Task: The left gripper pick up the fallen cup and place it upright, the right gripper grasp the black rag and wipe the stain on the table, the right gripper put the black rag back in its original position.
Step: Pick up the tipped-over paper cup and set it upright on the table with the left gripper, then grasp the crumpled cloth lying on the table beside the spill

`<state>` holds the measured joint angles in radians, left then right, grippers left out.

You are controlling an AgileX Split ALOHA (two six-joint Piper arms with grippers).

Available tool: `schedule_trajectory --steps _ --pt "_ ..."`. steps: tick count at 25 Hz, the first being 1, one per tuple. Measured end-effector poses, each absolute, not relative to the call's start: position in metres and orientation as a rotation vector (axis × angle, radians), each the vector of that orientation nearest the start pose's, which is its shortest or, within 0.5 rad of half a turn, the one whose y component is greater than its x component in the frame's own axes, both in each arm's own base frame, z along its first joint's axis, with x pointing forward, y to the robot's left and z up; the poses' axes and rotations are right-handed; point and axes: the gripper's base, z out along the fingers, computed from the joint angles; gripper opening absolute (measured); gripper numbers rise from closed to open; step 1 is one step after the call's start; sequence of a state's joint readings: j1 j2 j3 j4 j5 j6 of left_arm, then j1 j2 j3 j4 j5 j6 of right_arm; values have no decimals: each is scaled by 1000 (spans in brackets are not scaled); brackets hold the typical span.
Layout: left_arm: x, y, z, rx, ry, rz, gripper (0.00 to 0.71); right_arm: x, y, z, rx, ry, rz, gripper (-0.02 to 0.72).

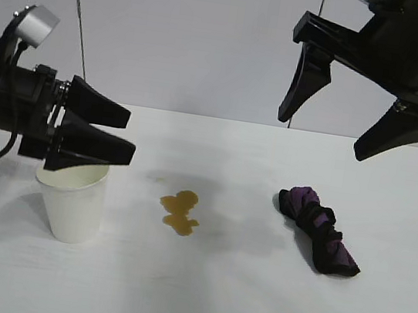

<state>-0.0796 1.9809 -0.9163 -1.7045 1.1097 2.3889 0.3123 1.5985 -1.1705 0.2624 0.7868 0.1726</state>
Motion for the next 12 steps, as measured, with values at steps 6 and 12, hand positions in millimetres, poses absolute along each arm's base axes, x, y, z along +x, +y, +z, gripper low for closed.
schedule_trajectory --steps 6,12 --pt "329 -94 196 615 2126 -856 693 309 117 261 3 2732 450 608" --pt "316 -101 222 387 2464 -839 693 309 117 261 3 2733 449 608"
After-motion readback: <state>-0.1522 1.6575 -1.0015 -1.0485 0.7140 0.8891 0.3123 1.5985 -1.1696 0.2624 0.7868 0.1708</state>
